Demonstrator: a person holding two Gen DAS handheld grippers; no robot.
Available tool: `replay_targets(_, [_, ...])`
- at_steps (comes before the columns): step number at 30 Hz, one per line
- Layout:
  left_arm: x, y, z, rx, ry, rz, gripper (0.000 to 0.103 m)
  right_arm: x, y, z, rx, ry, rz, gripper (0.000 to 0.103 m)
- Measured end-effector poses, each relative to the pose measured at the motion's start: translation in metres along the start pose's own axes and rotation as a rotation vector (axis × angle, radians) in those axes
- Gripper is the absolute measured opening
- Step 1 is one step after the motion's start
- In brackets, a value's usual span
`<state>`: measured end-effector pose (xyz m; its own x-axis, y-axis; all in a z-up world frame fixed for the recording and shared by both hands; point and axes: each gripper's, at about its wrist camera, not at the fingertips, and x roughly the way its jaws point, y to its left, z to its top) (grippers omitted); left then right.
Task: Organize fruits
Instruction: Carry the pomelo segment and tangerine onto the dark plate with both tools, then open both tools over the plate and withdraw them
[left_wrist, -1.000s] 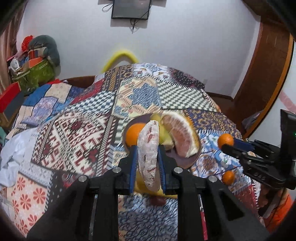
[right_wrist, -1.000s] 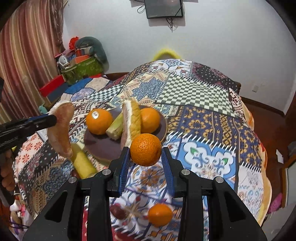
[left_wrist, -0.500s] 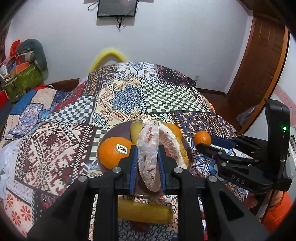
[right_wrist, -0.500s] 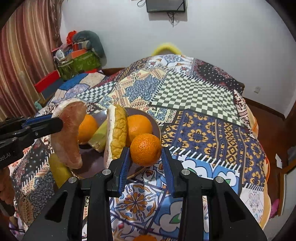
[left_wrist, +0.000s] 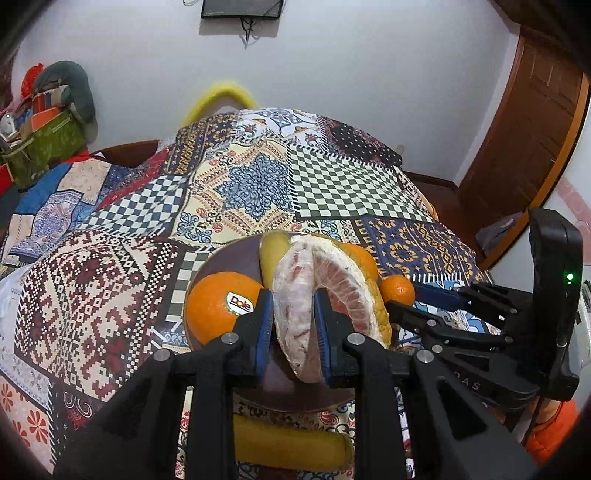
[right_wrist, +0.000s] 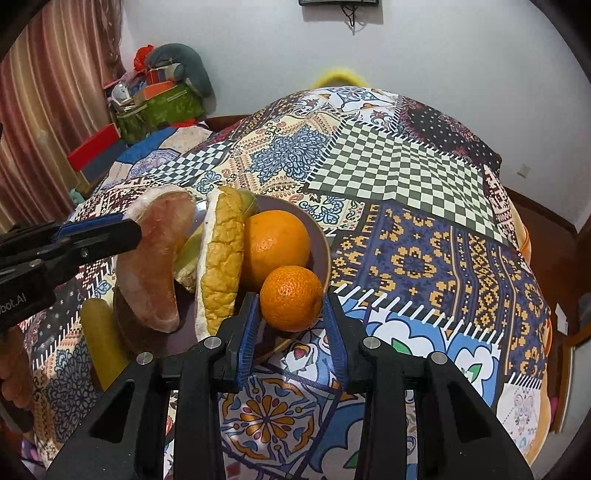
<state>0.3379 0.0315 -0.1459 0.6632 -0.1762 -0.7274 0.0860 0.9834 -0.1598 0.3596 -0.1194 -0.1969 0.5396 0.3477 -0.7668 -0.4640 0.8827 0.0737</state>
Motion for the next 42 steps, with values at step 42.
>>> replay_targets(42, [-0.084, -0.003, -0.092, 0.009, 0.077, 0.069, 0.059, -0.109, 0.022, -0.058, 0.013, -0.109, -0.061, 0.051])
